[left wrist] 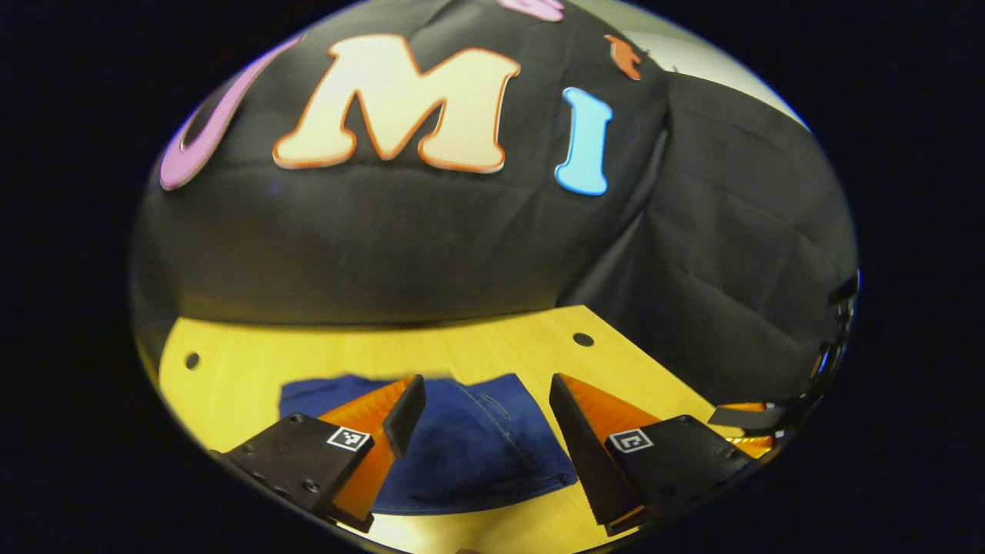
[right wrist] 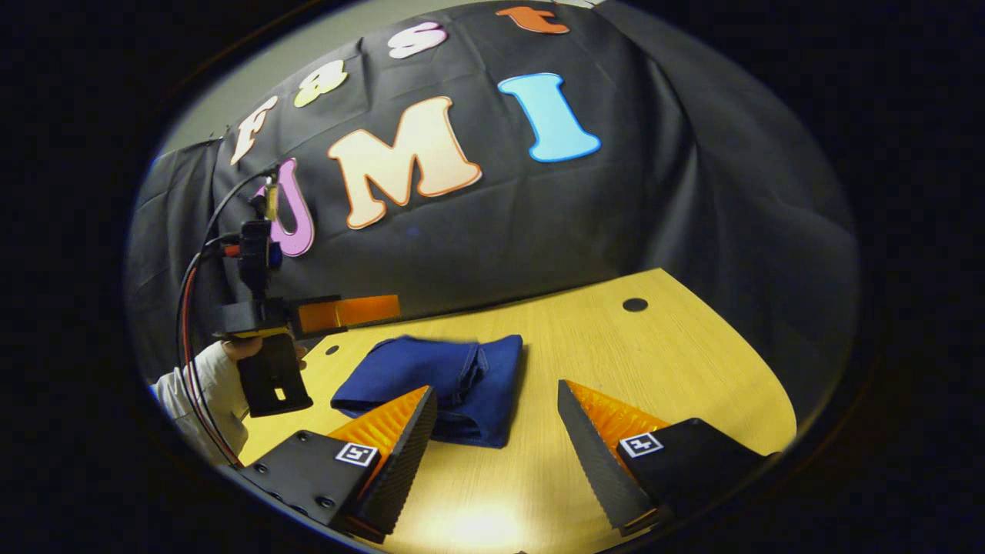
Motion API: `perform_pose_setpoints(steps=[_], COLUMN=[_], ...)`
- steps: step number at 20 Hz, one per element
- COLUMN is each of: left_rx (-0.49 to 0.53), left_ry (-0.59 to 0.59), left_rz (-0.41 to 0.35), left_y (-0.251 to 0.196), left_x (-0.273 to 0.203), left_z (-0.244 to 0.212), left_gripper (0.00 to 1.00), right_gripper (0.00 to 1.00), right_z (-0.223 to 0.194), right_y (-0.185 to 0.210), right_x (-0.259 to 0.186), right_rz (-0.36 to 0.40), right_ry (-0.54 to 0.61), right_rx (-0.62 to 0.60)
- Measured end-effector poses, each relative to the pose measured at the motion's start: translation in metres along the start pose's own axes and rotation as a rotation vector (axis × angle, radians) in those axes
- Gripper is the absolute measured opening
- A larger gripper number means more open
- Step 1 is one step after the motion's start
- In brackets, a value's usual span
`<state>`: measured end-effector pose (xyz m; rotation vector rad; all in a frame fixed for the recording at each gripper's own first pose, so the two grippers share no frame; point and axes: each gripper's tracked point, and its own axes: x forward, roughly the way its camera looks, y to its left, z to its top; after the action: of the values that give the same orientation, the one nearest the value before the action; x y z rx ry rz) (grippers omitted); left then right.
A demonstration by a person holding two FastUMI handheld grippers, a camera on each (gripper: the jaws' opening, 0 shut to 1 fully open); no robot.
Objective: Grasp the waist and the cuffs of the jeans and fold them to make the two legs overlap; first hold the waist and fold one-third of the jeans toward the cuffs, then hold the cuffs and fold the remaining one-third in the same direction to finish folding.
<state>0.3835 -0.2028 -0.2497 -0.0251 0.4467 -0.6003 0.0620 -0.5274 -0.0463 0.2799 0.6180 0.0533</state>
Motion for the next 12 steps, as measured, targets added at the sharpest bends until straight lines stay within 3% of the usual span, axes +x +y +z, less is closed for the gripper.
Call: perform_pose_setpoints(steps=[5, 9, 12], left_rx=[0.11, 0.057, 0.06], left_ry=[-0.152, -0.213, -0.274], left_rz=[0.096, 0.191, 0.324], left_y=[0.008, 0.033, 0.072], left_x=[-0.103, -0.184, -0.243], left_z=[0.023, 0.021, 0.019], left_gripper=[0.95, 0.95, 0.94], right_gripper=[0.97, 0.97, 0.97], right_z=[0.045, 0.082, 0.1], right_y=[0.057, 0.107, 0.151], right_x=[-0.026, -0.062, -0.09], right_rz=[0.025, 0.035, 0.053], right_ry=[-0.151, -0.274, -0.356], right_rx=[-0.061, -0.123, -0.14])
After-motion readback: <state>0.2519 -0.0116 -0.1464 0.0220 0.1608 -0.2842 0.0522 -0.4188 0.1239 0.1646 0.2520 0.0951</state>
